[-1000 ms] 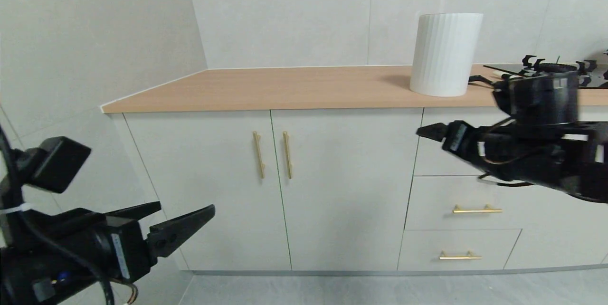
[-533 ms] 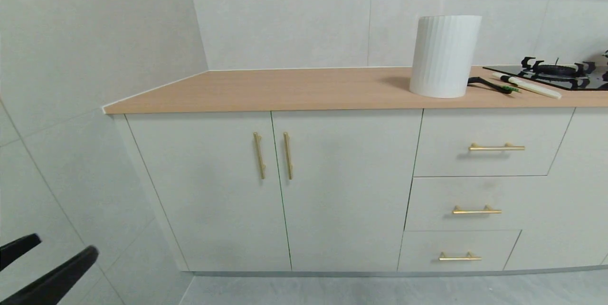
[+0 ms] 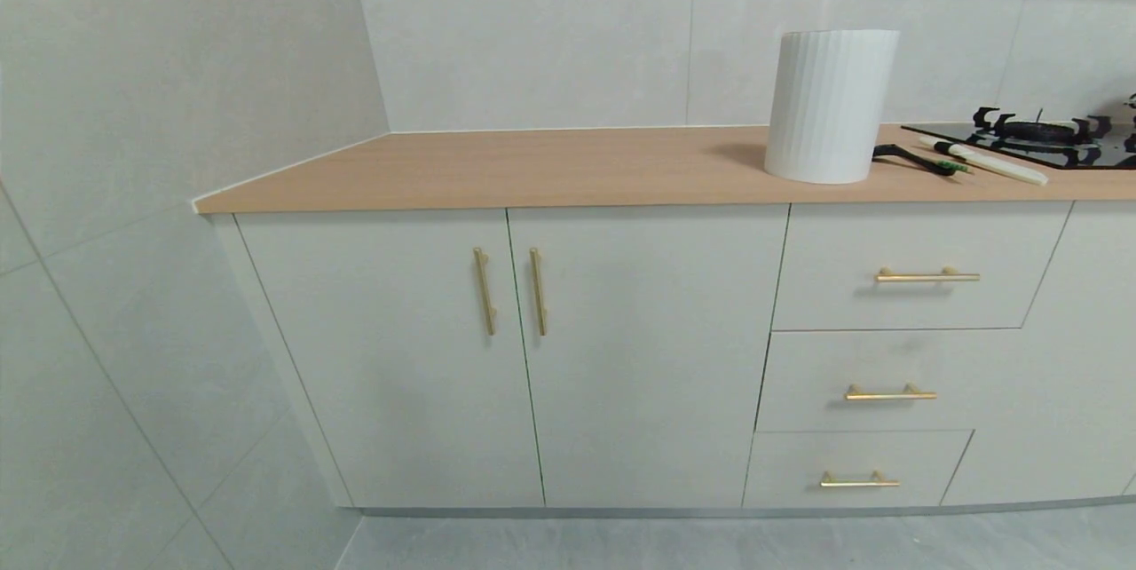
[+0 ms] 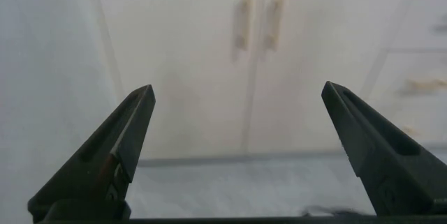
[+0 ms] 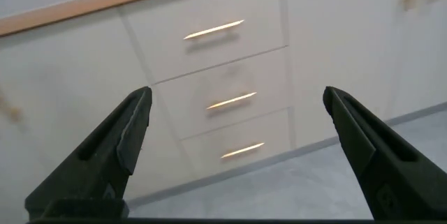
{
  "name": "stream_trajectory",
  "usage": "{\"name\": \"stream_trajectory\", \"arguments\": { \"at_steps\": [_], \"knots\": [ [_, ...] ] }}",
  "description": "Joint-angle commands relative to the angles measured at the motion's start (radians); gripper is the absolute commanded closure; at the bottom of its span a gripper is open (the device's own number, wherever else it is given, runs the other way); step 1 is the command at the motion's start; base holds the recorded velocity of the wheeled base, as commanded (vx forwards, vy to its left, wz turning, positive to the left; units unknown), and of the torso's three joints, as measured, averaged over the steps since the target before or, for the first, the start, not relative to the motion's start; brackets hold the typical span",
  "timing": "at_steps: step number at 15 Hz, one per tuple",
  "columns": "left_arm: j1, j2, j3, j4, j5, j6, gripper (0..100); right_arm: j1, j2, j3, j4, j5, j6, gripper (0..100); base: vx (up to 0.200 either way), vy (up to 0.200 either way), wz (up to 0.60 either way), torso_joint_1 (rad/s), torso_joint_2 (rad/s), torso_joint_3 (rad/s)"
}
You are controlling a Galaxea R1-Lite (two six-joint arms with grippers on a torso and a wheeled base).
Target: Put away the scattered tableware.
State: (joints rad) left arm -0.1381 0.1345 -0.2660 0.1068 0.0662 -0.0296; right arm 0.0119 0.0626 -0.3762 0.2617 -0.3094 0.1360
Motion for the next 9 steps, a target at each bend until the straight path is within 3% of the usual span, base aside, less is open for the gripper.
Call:
{"name": "stream_trajectory", "arguments": {
  "at_steps": [1,2,3,4,5,8,9],
  "knots": [
    [0.104,-0.069,0.048,-0.044,-0.006,0.076,0,-0.015,-0.063,0.02,0.001,-0.037,-0.001,0,0.0,0.0,0.0,0.0,0.0,0.0],
    [0.135,-0.134,0.1,-0.052,-0.057,0.142,0,-0.015,-0.063,0.043,0.001,-0.053,-0.001,0,0.0,0.0,0.0,0.0,0.0,0.0],
    [0.135,-0.134,0.156,-0.076,-0.066,0.149,0,-0.015,-0.063,0.083,-0.006,-0.051,-0.004,0,0.0,0.0,0.0,0.0,0.0,0.0],
    [0.135,-0.134,0.182,-0.104,-0.065,0.146,0,-0.015,-0.063,0.106,-0.015,-0.051,-0.006,0,0.0,0.0,0.0,0.0,0.0,0.0],
    [0.135,-0.134,0.266,-0.185,-0.069,0.146,0,-0.015,-0.063,0.184,-0.084,-0.017,-0.016,0,0.0,0.0,0.0,0.0,0.0,0.0],
    [0.135,-0.134,0.266,-0.148,-0.147,0.094,0,-0.015,-0.063,0.376,-0.378,0.13,-0.068,0,0.0,0.0,0.0,0.0,0.0,0.0],
    [0.135,-0.134,0.266,-0.148,-0.186,0.097,0,-0.015,-0.063,0.375,-0.337,0.199,-0.084,0,0.0,0.0,0.0,0.0,0.0,0.0]
  ]
}}
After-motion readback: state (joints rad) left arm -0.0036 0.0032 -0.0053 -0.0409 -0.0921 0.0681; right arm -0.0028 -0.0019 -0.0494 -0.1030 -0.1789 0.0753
